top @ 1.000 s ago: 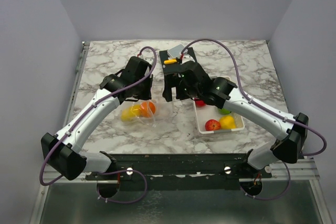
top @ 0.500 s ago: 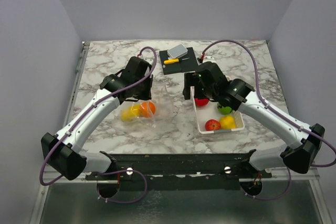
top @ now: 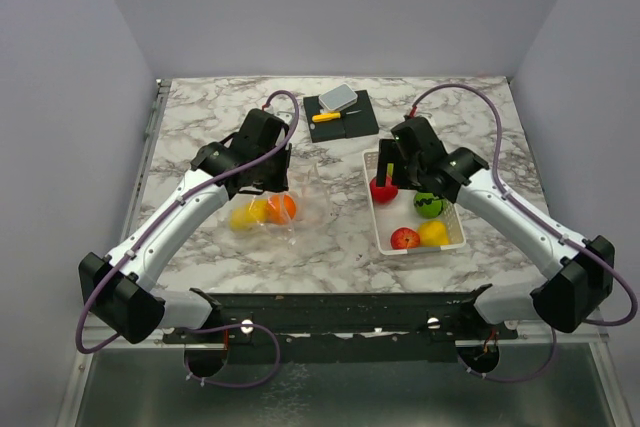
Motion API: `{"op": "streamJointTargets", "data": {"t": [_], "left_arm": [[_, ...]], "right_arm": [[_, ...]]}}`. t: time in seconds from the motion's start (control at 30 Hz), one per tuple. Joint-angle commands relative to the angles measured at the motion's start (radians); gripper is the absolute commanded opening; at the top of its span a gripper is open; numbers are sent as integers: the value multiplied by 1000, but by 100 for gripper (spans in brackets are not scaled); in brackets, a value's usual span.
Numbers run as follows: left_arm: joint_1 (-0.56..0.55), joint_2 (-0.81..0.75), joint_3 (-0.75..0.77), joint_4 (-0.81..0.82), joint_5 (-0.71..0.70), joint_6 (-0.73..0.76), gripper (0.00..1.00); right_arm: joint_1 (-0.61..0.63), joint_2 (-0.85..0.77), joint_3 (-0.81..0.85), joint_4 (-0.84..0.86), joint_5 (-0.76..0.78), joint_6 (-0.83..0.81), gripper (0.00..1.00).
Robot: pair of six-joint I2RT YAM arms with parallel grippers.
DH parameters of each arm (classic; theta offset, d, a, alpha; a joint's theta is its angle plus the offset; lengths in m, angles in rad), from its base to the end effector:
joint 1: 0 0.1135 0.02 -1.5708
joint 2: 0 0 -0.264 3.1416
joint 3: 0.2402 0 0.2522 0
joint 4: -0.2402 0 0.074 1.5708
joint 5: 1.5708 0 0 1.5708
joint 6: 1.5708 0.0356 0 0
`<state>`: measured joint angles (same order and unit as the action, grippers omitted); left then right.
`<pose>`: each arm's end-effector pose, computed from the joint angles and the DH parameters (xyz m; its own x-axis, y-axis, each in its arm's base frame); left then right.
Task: Place the food in the zip-top bag and seal the zipper
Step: Pick up the fake fruit from the bin.
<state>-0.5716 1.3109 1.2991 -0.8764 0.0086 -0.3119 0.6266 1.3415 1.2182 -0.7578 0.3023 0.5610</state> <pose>0.2243 -0.1447 0.3407 -0.7885 0.1423 -0.5983 0.3190 0.9264 -0.1999 0.2324 0.1551 0.3167 -0.7453 0.0875 -0.6610 -0.0116 0.9895 0.1441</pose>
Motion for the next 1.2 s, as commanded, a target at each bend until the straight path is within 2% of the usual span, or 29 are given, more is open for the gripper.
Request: {"op": "streamJointTargets", "data": {"t": [0.0,0.27,1.17], "left_arm": [[-4,-2,-13,6,7,2,0],[-4,-2,-17,7,4,3,0],[-4,6,-32,19,11,19,0]], "right_arm": [[-43,46,-32,14,-26,41,88],[-110,132,-44,73,-73,70,89],[-173,332,-56,200,-125,276,94]]}}
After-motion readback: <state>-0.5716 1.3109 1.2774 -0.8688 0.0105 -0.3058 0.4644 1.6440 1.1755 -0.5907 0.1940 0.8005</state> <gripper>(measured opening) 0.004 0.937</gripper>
